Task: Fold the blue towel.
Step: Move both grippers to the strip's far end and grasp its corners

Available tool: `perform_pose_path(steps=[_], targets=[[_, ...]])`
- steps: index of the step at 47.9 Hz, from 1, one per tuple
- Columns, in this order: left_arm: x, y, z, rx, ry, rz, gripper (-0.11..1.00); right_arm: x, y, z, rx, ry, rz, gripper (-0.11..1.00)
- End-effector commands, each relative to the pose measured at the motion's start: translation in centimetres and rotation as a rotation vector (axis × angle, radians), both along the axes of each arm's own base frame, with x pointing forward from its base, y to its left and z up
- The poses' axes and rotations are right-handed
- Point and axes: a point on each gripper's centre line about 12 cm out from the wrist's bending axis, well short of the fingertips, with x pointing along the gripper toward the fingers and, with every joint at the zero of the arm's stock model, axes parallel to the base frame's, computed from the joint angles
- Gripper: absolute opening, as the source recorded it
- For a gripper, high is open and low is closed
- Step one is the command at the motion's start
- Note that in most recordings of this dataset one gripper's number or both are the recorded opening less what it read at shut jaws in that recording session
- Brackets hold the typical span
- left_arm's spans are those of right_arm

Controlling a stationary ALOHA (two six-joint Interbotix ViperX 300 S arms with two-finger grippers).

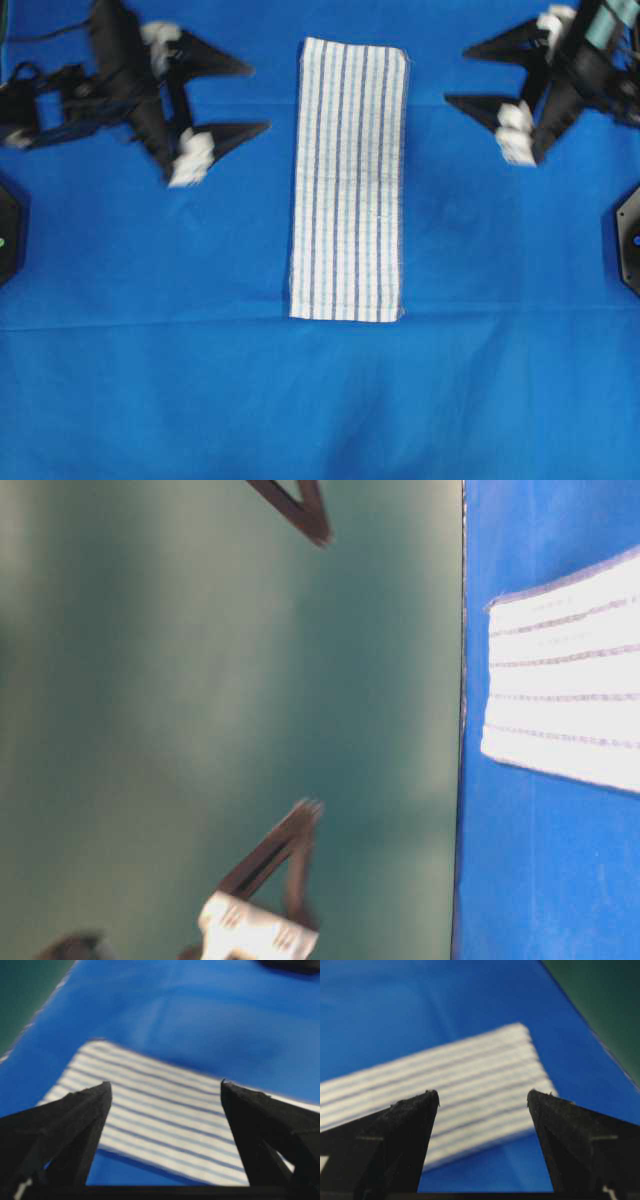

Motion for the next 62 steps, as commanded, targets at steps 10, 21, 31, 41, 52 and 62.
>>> perform_pose_path(steps=[10, 21, 31, 41, 52, 62], targets=[[3.9, 6.5, -5.2, -0.046, 0.102, 0.123, 0.92, 3.1, -5.4, -3.9, 0.041, 0.116, -0.074, 0.69], [5.6, 9.8, -8.7, -0.072, 0.151, 0.174, 0.92, 4.8, -8.8, -8.1, 0.077, 0.158, -0.105, 0.69], [6.3, 11.9, -10.4, -0.082, 0.167, 0.206, 0.92, 5.5, -10.4, -10.5, 0.098, 0.181, -0.119, 0.69], [7.2, 12.9, -11.7, -0.089, 0.177, 0.216, 0.92, 6.1, -11.1, -12.2, 0.113, 0.208, -0.119, 0.69], [7.8, 13.2, -13.6, -0.109, 0.229, 0.213, 0.77, 6.2, -11.1, -13.2, 0.128, 0.230, -0.120, 0.63], [7.6, 13.0, -13.9, -0.099, 0.252, 0.201, 0.22, 6.2, -11.0, -13.3, 0.127, 0.235, -0.114, 0.11]])
